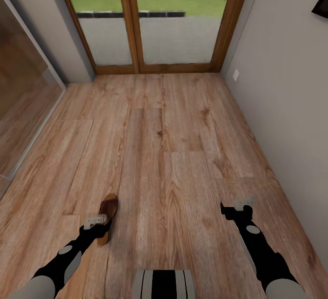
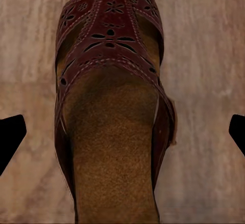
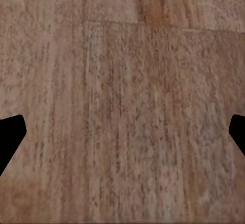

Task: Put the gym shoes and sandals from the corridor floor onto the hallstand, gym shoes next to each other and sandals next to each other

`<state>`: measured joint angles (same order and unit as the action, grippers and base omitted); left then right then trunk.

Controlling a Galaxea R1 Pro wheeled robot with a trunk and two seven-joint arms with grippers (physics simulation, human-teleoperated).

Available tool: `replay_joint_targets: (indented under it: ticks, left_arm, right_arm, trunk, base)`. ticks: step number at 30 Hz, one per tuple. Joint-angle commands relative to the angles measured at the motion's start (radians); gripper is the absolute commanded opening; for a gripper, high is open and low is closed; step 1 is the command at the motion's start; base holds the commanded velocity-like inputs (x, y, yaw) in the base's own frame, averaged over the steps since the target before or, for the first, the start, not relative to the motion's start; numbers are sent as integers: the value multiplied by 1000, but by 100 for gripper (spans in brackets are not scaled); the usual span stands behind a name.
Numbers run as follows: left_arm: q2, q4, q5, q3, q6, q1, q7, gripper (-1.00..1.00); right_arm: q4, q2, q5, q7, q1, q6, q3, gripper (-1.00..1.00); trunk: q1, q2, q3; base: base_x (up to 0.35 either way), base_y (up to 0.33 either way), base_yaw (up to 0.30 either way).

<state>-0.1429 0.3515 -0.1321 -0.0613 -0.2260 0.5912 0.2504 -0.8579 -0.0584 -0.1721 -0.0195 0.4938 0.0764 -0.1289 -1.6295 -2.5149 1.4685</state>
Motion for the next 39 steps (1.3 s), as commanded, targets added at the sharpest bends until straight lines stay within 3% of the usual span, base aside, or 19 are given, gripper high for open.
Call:
replay_joint_targets:
  ticks: [1, 23, 35, 39]
  left_arm:
    - [0, -1, -10, -5, 1, -2, 10, 100]
    - [0, 0, -9, -5, 0, -7, 10, 100]
    - [2, 1, -7, -5, -1, -7, 10, 100]
    - [2, 0, -6, -5, -1, -7, 10, 100]
  right_arm:
    - [-2, 0, -10, -2, 0, 6, 0, 100]
    - [-3, 0, -10, -2, 0, 8, 0, 100]
    - [-25, 0, -9, -2, 0, 8, -1, 100]
    - [-29, 0, -9, -2, 0, 9, -1, 100]
  trunk:
    - [0, -1, 6]
    - [-10, -6, 126]
    - [-10, -6, 131]
    - [-12, -7, 147]
  base:
    - [0, 0, 0]
    - [0, 0, 0]
    - [0, 0, 0]
    - [0, 0, 0]
